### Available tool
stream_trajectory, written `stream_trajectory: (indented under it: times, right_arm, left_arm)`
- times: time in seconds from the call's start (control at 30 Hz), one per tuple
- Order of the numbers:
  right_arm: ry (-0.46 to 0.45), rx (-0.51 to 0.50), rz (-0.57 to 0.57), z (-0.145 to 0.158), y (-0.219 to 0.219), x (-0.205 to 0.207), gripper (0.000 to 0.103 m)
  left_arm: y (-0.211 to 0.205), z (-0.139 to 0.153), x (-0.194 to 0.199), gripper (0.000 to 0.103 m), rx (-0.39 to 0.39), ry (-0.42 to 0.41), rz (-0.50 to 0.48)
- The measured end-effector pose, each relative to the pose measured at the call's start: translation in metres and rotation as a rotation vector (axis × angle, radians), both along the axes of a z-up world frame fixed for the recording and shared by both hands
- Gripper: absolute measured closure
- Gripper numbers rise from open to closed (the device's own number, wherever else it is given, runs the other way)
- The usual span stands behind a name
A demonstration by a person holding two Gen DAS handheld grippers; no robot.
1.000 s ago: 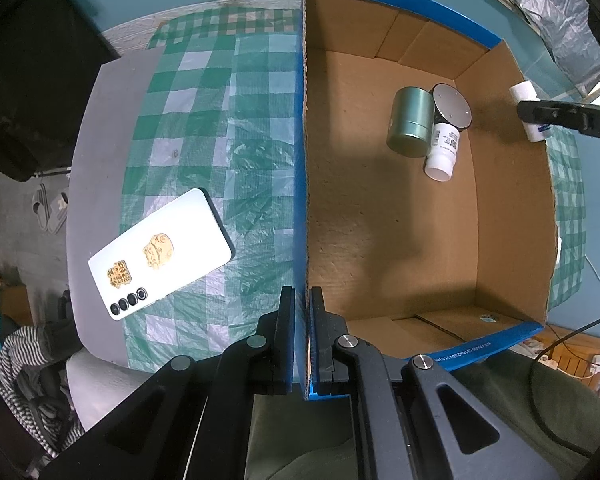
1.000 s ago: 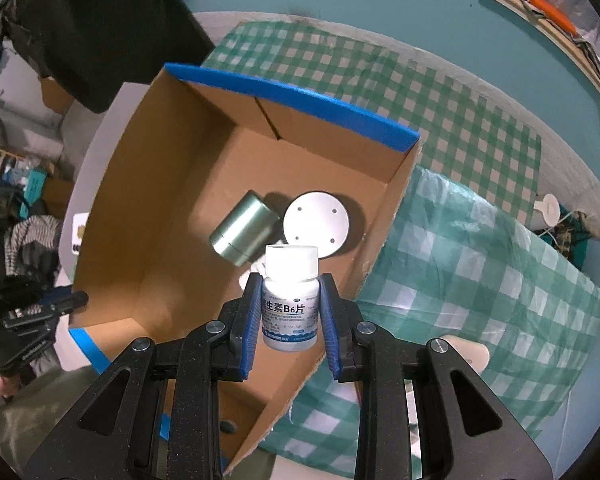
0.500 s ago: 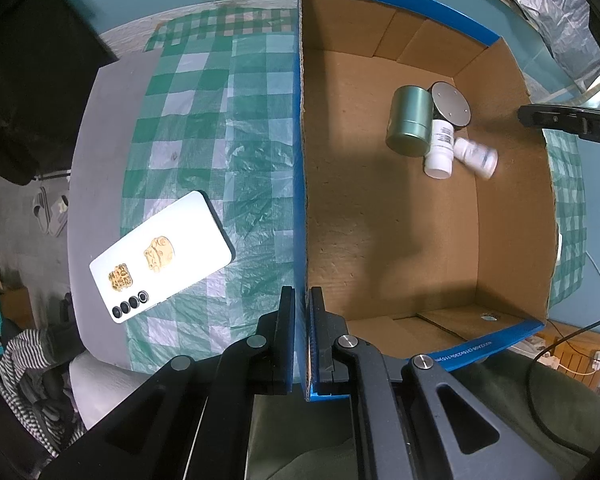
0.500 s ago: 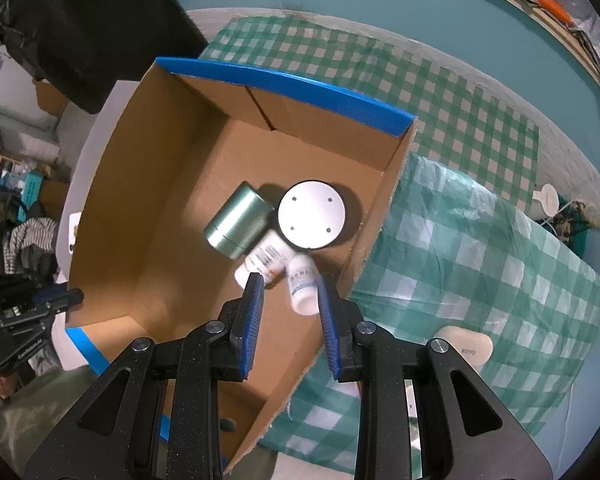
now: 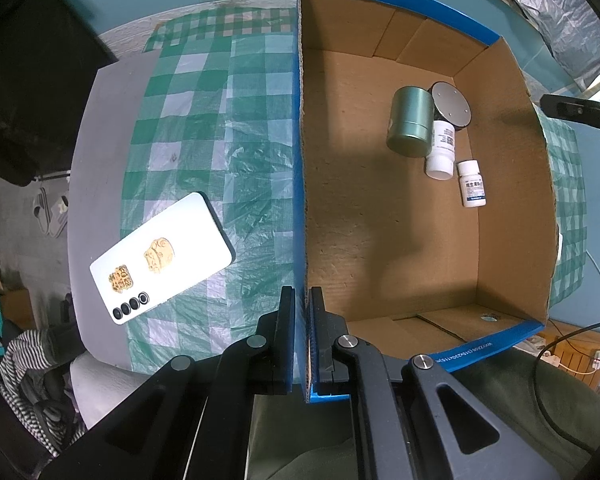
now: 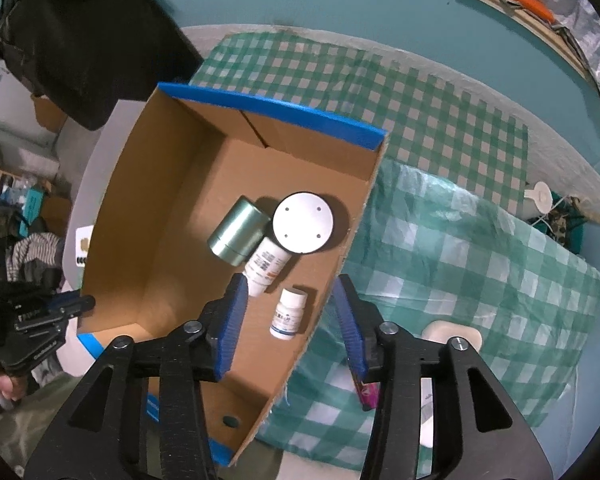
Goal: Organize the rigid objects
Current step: 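Carry the pill bottle into the box with the right gripper and release, then move the right tool back over the white KINYO earbud case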
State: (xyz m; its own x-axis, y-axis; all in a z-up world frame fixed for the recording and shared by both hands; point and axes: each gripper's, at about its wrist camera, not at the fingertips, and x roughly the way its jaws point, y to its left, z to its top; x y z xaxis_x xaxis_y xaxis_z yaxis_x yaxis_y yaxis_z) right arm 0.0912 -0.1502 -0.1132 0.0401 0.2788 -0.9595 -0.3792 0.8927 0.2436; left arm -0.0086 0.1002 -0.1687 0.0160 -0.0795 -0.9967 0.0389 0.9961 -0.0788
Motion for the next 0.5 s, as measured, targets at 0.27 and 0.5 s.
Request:
stream_trajectory:
  times: [0.27,0.5]
  right_arm:
    - [-0.008,-0.002,-0.064,0.006,-0.026,-0.001,0.049]
    - [0.032,0.004,-0.177,-0.005,-0.067,-0.002,0.047]
  left_arm:
    - [0.000,0.000,0.000,0.097,0.000,0.000,-0.001]
    - [0.000,0.000,0.000,0.097,0.000,-0.002,-0.005]
